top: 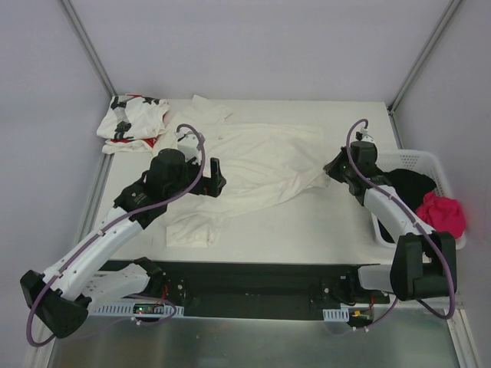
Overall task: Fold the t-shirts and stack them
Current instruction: Flatten out the tshirt
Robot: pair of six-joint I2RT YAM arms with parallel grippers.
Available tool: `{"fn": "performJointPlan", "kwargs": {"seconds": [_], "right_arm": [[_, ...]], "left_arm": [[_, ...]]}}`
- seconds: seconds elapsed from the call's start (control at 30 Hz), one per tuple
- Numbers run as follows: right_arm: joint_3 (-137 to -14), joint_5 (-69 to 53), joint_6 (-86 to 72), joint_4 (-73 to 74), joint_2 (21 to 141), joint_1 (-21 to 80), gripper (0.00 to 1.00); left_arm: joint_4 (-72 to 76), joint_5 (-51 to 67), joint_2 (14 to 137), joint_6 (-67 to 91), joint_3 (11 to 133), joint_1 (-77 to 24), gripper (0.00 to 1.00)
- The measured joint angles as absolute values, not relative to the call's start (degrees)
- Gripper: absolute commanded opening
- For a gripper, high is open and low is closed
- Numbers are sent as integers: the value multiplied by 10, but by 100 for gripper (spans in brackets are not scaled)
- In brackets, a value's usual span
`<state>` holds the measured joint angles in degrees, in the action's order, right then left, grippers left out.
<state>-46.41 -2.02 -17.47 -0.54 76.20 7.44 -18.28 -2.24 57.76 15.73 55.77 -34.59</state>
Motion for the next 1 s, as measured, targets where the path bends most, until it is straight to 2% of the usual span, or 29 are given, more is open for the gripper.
{"fn": "performJointPlan", "kwargs": {"seconds": [0.17, 0.47, 0.73, 1.0], "right_arm": [[-451, 6, -171, 16, 736, 74, 1], [-450, 13, -170, 29, 735, 69, 1], [-429, 16, -168, 34, 729, 69, 20], [-421, 29, -162, 44, 728, 69, 23]], "left_arm": [[-245, -28, 511, 177, 534, -362, 99], [-312, -37, 473, 202, 536, -405, 99], [-326, -50, 467, 202, 542, -405, 99], [-333, -51, 474, 197, 550, -405, 99]]}}
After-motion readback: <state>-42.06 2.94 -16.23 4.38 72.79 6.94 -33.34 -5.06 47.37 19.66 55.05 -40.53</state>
